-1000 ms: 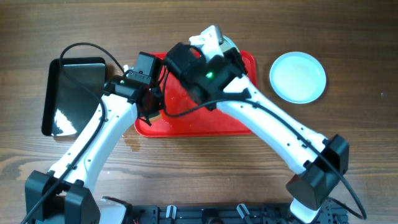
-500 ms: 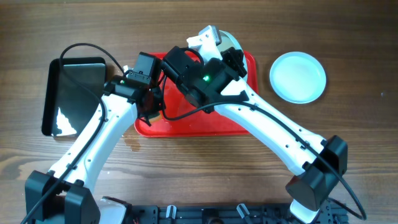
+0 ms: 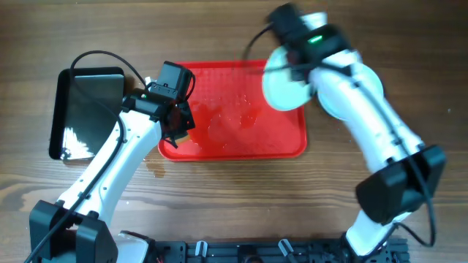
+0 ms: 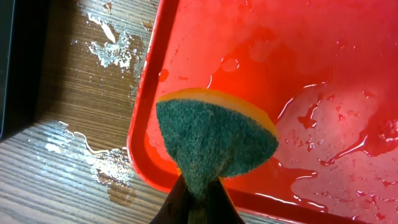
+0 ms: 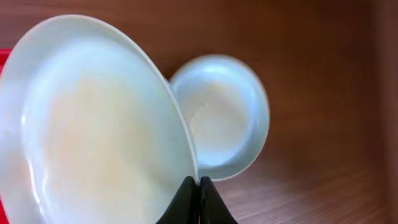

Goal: Clean dirty plates on tray and stack at the side
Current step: 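Lift the scrubbed plate off the red tray with the right gripper, then lower the plate onto the stack right of the tray and release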

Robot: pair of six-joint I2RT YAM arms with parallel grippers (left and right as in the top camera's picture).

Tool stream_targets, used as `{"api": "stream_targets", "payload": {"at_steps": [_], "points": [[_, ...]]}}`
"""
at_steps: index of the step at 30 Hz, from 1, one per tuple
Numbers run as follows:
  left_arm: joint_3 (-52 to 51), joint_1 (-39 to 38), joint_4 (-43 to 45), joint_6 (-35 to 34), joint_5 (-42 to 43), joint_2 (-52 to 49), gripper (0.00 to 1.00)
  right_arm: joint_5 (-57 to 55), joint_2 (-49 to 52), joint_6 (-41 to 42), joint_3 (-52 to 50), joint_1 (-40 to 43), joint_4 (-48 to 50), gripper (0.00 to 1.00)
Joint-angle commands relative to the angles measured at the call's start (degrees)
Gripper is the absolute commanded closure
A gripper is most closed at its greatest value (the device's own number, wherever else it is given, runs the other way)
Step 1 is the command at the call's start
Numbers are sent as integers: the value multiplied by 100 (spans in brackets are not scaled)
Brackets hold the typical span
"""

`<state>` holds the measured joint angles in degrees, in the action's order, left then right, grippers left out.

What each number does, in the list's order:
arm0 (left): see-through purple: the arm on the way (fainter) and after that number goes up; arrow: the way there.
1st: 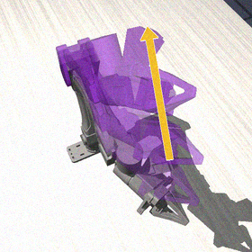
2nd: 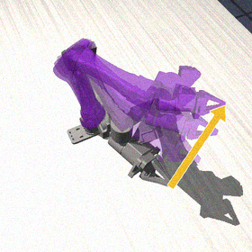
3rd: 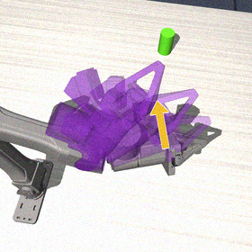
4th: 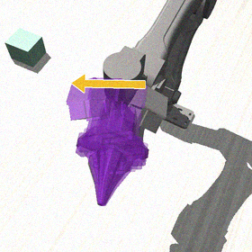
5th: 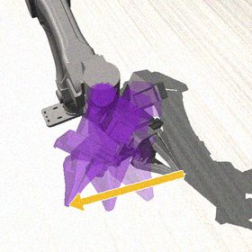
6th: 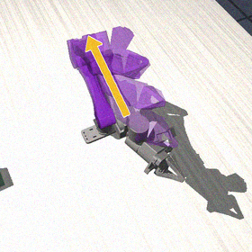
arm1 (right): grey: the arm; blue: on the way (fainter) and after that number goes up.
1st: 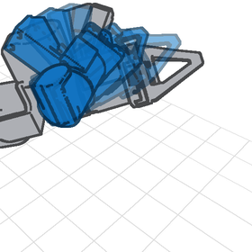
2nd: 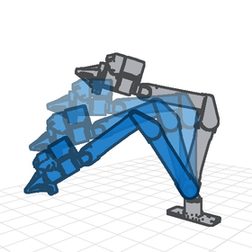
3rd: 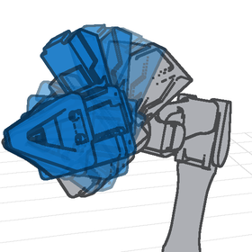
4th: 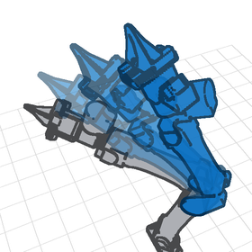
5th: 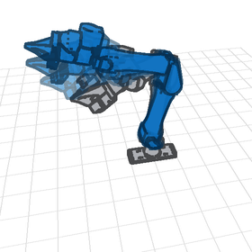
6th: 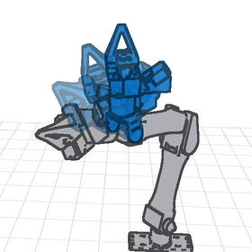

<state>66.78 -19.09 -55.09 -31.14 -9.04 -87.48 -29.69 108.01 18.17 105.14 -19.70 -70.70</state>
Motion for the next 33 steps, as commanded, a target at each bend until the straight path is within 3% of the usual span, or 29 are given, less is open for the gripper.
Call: {"api": "stream_targets", "payload": {"at_steps": [1, 5, 11, 21, 23, 25, 26, 28, 33], "points": [[-59, 37, 13, 26, 68, -44, 96, 1996, -31, 129, 48, 1204, -55, 96], [-59, 37, 33, 26, 66, -44, 96, 2813, -22, -142, -35, 2343, -20, 96], [-59, 37, 59, 26, 66, -44, 96, 2800, -22, -168, -592, 3368, 501, 96], [-59, 37, 129, 26, 66, -44, 96, 2909, -11, -162, -1668, 3563, 1635, 96], [-59, 37, 129, 26, 66, -44, 96, 2975, -11, -160, -1836, 3563, 1779, 75], [-59, 37, 129, 26, 66, -44, 96, 2977, -11, -144, -1906, 3563, 1799, 32], [-59, 37, 129, 26, 66, -44, 96, 3014, -11, -149, -1923, 3563, 1792, 16], [-59, 37, 129, 26, 66, -44, 96, 3300, -13, -170, -1921, 3565, 1716, 7], [-59, 37, 105, 26, 66, -44, 96, 4977, -13, -505, -1910, 3545, 1469, 5]]}}
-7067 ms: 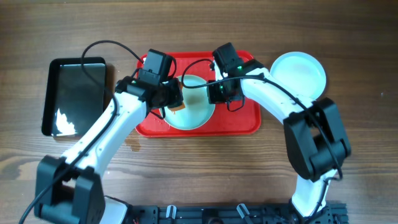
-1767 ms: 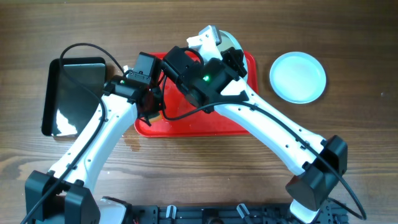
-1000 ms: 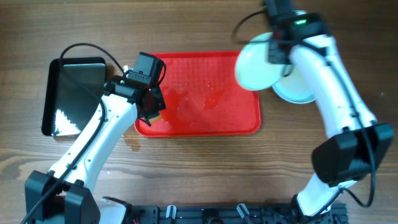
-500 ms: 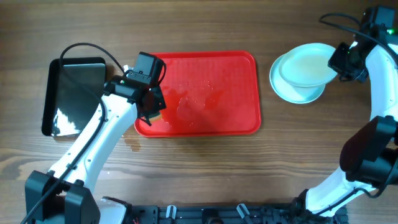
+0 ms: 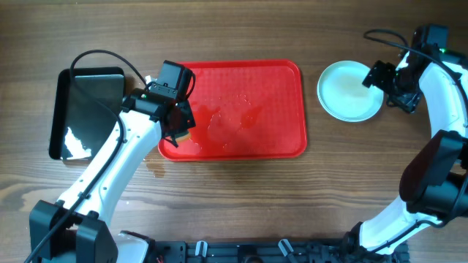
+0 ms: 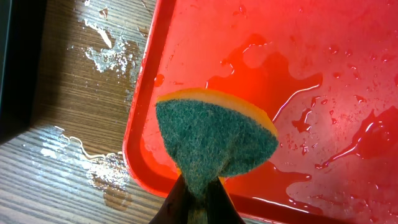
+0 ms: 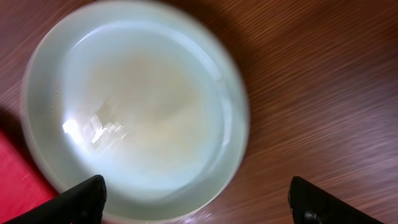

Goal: Clean dirty plates on tray and stack at the side

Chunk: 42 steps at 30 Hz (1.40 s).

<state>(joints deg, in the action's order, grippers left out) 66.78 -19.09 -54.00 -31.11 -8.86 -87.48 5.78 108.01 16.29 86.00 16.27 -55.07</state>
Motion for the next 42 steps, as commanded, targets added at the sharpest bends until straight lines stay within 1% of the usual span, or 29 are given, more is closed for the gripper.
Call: {"api": "stream_targets", "payload": {"at_steps": [1, 3, 6, 12, 17, 21, 24, 25, 27, 30, 32, 33, 34, 36, 38, 39, 40, 41, 42], "points": [[-59, 37, -11, 26, 48, -44, 96, 1718, -13, -352, 4, -81, -149, 5], [-59, 37, -15, 26, 48, -44, 95, 2127, -15, -435, 4, -160, -254, 5], [-59, 37, -13, 35, 44, -44, 96, 2444, -24, -455, 4, -400, -474, 6], [-57, 184, 61, 87, -334, 201, 96, 2529, -28, -732, 2, -1220, -1054, 16], [-57, 898, 120, 109, -704, 651, 96, 2527, -28, -728, -4, -2090, -1016, 17], [-94, 1690, 256, 645, -726, 638, 96, 2509, -26, -649, -24, -2747, -778, 16], [-238, 2227, 619, 651, -474, 492, 96, 2461, -26, -337, -24, -3298, -525, 16], [-293, 2406, 844, 654, -302, 376, 96, 2441, -26, -197, -24, -3488, -444, 12], [-323, 2667, 1261, 741, -105, 107, 96, 2371, -26, 22, -24, -3807, -343, 10], [-323, 2857, 1687, 1005, -103, -216, 95, 2356, -26, 63, -24, -4140, -232, 9], [-323, 2975, 1980, 1038, -103, -435, 92, 2354, -26, 66, -24, -4352, -155, 9], [-323, 3027, 2092, 1038, -103, -540, 92, 2352, -26, 90, -24, -4448, -116, 5], [-323, 3084, 2190, 1036, -105, -649, 93, 2302, -26, 208, -24, -4542, -83, 0], [-323, 3204, 2332, 1034, -125, -887, 95, 2059, -26, 542, -24, -4701, -63, 0], [-323, 3351, 2430, 1034, -146, -1143, 96, 1921, -26, 643, -24, -4833, -22, 0], [-323, 3418, 2457, 1034, -144, -1246, 94, 1921, -26, 640, -24, -4896, 17, 0], [-323, 3488, 2472, 1034, -146, -1338, 88, 1923, -26, 643, -24, -4937, 48, 0], [-323, 3578, 2498, 1034, -142, -1445, 74, 1921, -26, 643, -24, -4970, 76, 0], [-323, 3644, 2516, 1034, -142, -1517, 66, 1923, -26, 643, -24, -4990, 114, 0]]}}
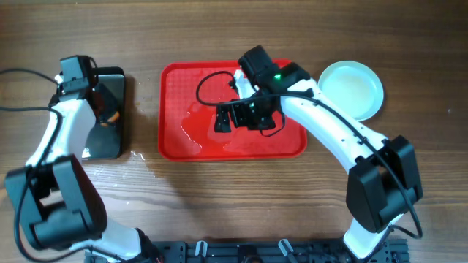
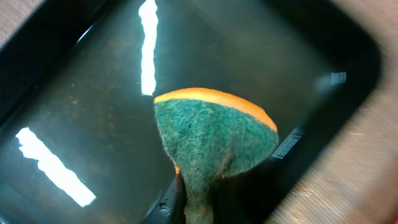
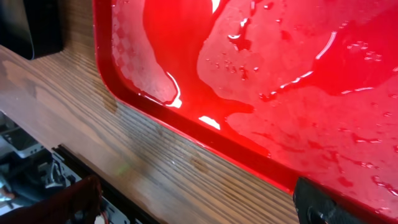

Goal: Clean dirty plates on tray and stack at the side

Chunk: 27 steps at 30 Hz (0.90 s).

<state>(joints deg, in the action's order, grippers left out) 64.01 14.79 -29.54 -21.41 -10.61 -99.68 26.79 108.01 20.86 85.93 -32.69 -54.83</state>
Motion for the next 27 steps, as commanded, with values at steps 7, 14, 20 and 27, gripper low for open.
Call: {"api": "stream_targets", "payload": {"at_steps": [7, 14, 20, 27], "points": [[-46, 490, 247, 63, 101, -472, 48, -175, -26, 227, -17, -122, 151, 0], [-46, 487, 382, 66, 990, -474, 54, -177, -26, 223, -17, -122, 146, 0], [-48, 490, 365, 175, 1023, -551, 76, -177, -26, 225, -17, -122, 168, 0], [-48, 487, 315, 170, 997, -933, 51, -177, -26, 225, -17, -122, 162, 0]]}}
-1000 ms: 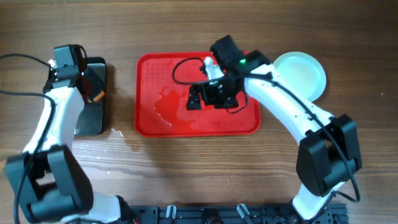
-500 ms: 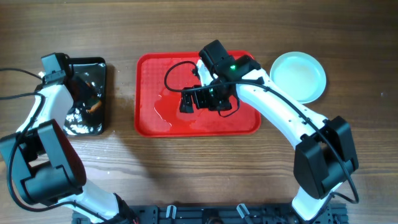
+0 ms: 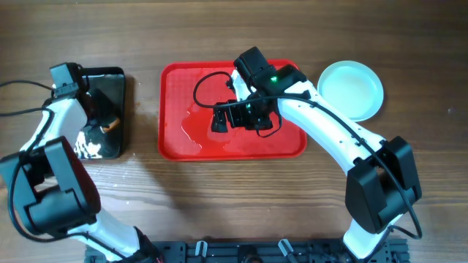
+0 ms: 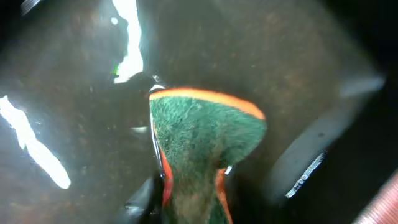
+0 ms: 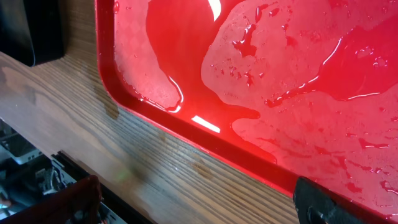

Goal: Clean dirty plates on tray and stack at the side

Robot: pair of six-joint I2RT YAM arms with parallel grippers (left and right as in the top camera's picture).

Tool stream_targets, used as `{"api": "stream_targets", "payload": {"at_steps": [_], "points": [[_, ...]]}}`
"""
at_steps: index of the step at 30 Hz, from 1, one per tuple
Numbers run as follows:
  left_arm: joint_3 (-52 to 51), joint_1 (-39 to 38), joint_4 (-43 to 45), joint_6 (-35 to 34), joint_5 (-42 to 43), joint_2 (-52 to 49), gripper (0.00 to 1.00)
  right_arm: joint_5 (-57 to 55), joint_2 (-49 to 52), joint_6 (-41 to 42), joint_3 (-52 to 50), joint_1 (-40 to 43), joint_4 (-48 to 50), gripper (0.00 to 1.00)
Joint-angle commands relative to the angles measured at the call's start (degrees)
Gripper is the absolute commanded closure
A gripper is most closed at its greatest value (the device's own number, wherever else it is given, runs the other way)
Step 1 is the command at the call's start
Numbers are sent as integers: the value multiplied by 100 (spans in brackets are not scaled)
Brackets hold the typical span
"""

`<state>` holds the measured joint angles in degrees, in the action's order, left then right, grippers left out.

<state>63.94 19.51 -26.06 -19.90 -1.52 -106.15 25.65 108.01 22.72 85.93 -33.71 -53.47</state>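
The wet red tray (image 3: 183, 88) lies mid-table with no plate on it; its near rim and puddles fill the right wrist view (image 5: 311, 93). White plates (image 3: 352, 89) sit stacked on the table right of it. My right gripper (image 3: 241, 118) hangs open over the tray's middle, and nothing lies between its fingers (image 5: 199, 208). My left gripper (image 3: 99, 118) is shut on a green and orange sponge (image 4: 205, 130), which is dipped into the black water tray (image 3: 110, 80).
The black tray (image 4: 74, 62) holds dark water with light glints. Water marks lie on the wood between the two trays (image 3: 142, 157). Cables loop over the red tray's far half (image 3: 208, 80).
My left gripper has gone lower into the black tray, and the sponge now touches the water. The right gripper has stayed open over the red tray, almost unmoved.
At first my right gripper held a white plate near another at the side, with my left holding the sponge over the red tray's left corner. Then the plate lay on the stack and the right gripper was open. Later the sponge was over the black tray, now in it.
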Motion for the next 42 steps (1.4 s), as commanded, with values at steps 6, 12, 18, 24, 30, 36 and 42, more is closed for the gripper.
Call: {"api": "stream_targets", "payload": {"at_steps": [6, 12, 18, 24, 30, 36, 42], "points": [[-28, 17, -46, 20, 87, -197, 96, -61, -26, 35, -17, -20, -15, 0], [-7, 15, -31, 20, 85, 385, 28, -63, -24, 42, -17, -20, 13, 0], [-13, 17, -380, 20, 79, 483, 18, -61, -24, 42, -17, -20, 13, 0], [-74, 11, -555, 17, 155, 160, 38, -61, -24, 42, -17, -20, 7, 0], [-293, 11, -520, 0, 201, -195, 41, -61, -24, 44, -17, -20, 20, 0], [-275, 13, -437, 2, 195, -232, 96, -61, -24, 144, -17, -20, 28, 0], [-118, 17, -437, 0, 195, -66, 55, -61, -24, 142, -17, -20, 13, 0]]}}
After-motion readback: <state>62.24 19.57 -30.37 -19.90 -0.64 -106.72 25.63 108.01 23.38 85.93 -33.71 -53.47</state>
